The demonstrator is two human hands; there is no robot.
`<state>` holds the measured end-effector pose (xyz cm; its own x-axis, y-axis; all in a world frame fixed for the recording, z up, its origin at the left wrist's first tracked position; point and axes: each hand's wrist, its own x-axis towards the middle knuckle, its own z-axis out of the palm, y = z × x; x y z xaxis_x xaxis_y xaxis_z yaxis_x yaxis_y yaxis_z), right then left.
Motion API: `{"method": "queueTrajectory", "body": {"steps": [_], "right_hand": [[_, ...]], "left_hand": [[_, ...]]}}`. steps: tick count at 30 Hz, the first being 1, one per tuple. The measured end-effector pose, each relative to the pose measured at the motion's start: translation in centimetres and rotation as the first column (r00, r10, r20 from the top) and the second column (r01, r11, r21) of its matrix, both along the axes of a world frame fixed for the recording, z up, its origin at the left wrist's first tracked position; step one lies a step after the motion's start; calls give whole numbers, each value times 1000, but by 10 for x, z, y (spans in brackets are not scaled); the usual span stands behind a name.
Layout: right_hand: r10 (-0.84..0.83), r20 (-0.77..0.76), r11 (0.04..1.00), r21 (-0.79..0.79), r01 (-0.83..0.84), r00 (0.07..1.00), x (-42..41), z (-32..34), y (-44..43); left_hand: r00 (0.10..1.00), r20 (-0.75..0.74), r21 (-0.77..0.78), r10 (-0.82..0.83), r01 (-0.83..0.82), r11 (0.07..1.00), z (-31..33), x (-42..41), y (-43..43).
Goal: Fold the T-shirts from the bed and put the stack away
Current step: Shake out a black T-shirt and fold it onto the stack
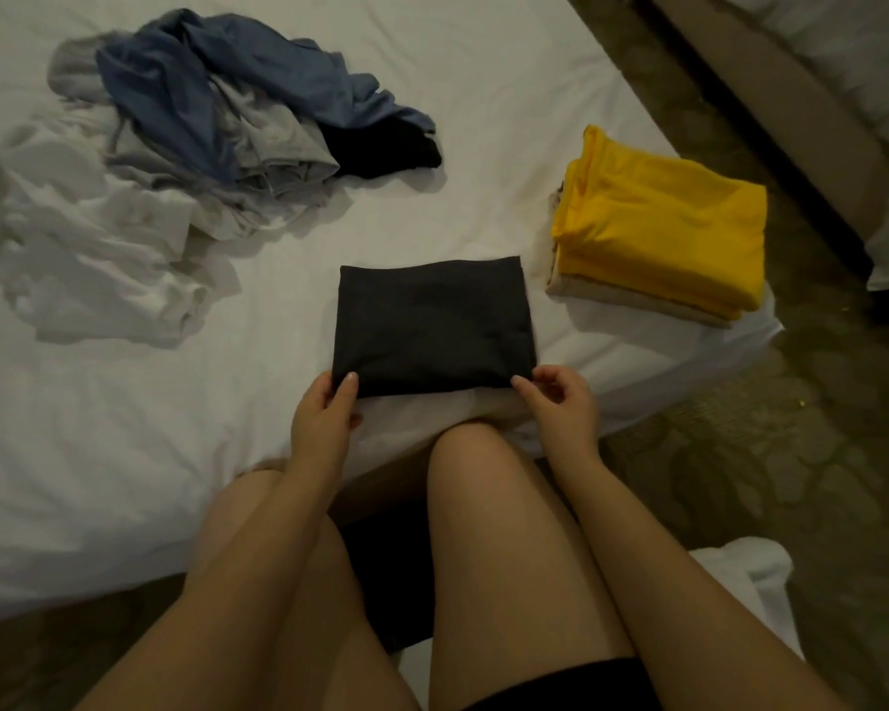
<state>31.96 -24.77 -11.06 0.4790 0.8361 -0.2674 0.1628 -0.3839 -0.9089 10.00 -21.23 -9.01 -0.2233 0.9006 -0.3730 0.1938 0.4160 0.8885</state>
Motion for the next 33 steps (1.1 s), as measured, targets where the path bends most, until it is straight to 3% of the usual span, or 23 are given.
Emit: {"method": "queueTrajectory", "body": {"steps": [3,6,10,15,20,23,26,33], "right_hand": [[5,-36,1000,25,-4,999,-4,6,3],[13,7,999,39,-13,1000,2,13,9],[-10,-68,999,35,12,998,8,17,11],[-15,-28,1000,21,15,999,1,12,11],[-49,-197,998,-56,38,979,-3,24,28],[76,-122,992,-94,-88,990,-5,31,48],[242,-54,966,-85,-246,969,-10,35,64],[359,-195,933,43,-358,913,-1,49,67]], "left_hand": [[999,-49,23,-3,4,1000,-1,2,0],[996,20,-21,86,-85,996,1,2,4],[985,103,-85,141,-133,987,2,2,7],[993,108,-134,51,-36,990,3,-2,11],[995,66,-26,-75,77,997,10,-2,27],[979,34,49,-203,201,978,15,8,42],[956,24,18,-293,293,956,14,7,51],[906,266,-22,-328,346,938,37,1,58]]}}
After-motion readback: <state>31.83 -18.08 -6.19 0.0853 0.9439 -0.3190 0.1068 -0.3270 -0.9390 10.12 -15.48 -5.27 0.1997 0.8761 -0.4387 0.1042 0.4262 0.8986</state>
